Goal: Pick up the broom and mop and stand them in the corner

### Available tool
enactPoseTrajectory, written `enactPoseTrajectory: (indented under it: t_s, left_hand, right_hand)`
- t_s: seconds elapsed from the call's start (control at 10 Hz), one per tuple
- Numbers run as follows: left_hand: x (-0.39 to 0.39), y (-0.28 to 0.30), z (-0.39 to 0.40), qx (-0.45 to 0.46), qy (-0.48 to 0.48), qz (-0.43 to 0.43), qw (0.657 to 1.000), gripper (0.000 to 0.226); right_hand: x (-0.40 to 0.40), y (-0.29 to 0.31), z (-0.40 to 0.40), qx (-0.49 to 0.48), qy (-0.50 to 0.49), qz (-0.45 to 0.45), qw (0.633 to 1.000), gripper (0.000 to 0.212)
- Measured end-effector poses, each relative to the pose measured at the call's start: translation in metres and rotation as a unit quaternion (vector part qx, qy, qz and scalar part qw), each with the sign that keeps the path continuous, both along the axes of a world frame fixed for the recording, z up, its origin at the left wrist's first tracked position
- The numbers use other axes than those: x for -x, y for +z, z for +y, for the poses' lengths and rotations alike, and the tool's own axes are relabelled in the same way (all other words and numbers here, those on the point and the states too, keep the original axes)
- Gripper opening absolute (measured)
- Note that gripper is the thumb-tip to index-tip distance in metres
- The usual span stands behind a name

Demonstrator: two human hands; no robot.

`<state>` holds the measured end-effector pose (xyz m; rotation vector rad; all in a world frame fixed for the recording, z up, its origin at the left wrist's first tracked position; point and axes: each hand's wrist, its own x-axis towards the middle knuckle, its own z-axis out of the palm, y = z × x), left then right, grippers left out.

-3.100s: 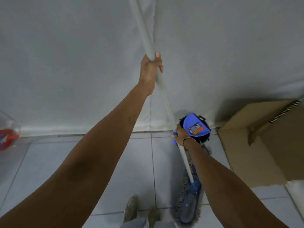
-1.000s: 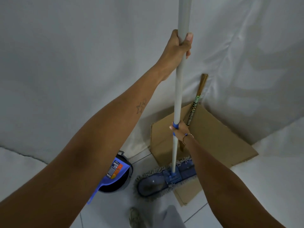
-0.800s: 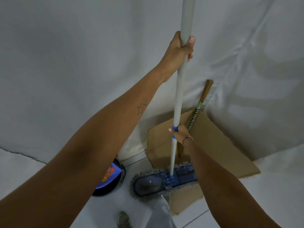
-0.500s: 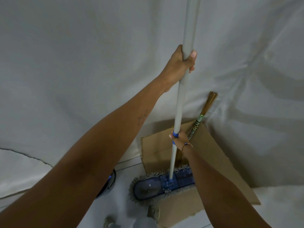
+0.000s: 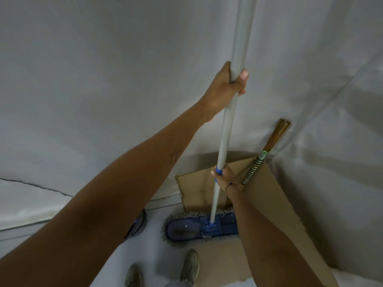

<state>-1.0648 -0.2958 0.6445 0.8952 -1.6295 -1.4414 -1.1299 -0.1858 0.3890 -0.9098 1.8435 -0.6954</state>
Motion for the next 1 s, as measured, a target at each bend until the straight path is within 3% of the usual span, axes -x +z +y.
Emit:
enactPoseTrajectory:
  t_s: [0.2, 0.6, 0.9, 1.0]
  left_hand:
    - [-0.010, -0.030, -0.018, -0.004, 0.031, -0.013, 0.999, 0.006]
    - [-0.018, -0.032, -0.030, -0.007, 0.038, -0.039, 0.999, 0.013]
    - [-0.046, -0.032, -0.015, -0.047, 0.108, -0.105, 0.987, 0.035]
    - [-0.078, -0.042, -0.007, -0.041, 0.127, -0.127, 0.983, 0.037]
  right_hand:
    - [-0.008, -0.030, -0.015, -0.002, 0.021, 0.001, 1.000, 0.033]
    - [-0.008, -0.030, -0.025, -0.014, 0.020, 0.005, 1.000, 0.034]
    - [-0.011, -0.009, -0.011, -0.055, 0.021, 0.059, 0.997, 0.046]
    - [-0.020, 0.001, -0.002, -0.041, 0.018, 0.121, 0.992, 0.040]
